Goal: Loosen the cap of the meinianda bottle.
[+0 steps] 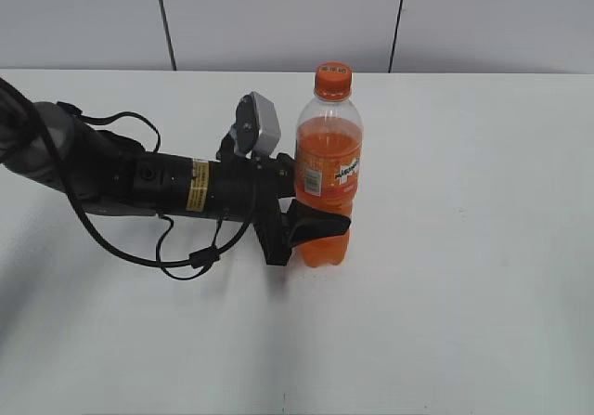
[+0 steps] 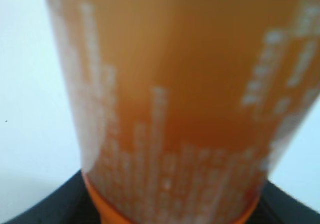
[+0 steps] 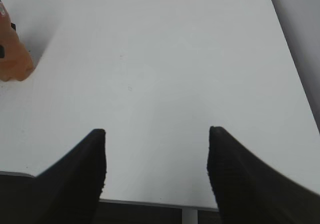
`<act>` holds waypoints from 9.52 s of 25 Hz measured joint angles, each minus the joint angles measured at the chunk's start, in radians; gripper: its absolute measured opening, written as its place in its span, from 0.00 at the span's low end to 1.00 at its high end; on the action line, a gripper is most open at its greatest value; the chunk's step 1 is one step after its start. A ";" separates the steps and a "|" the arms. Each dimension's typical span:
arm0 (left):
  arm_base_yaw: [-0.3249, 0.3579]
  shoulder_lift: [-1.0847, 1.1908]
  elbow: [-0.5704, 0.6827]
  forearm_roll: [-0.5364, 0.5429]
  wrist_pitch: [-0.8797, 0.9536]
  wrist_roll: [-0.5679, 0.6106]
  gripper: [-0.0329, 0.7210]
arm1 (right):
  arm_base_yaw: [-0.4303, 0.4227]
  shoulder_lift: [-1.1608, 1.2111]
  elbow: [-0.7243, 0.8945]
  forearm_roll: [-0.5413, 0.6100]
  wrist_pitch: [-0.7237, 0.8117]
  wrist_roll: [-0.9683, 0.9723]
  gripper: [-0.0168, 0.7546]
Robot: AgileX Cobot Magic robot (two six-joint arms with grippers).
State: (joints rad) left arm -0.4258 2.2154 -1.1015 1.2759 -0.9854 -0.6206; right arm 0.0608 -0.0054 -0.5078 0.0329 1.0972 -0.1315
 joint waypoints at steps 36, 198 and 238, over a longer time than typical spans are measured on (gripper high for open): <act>0.000 0.000 0.000 -0.002 -0.003 0.000 0.59 | 0.000 1.410 -0.823 0.049 0.014 0.038 0.64; -0.003 -0.005 -0.005 0.037 0.021 0.005 0.58 | 0.589 1.889 -1.286 0.127 0.133 -0.776 0.38; -0.002 -0.002 -0.005 0.029 0.005 0.006 0.58 | 0.589 1.889 -1.293 0.128 0.146 -1.459 0.38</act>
State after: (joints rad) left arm -0.4283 2.2133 -1.1066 1.3048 -0.9805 -0.6151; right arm 0.6499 1.8835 -1.8007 0.1611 1.2432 -1.5906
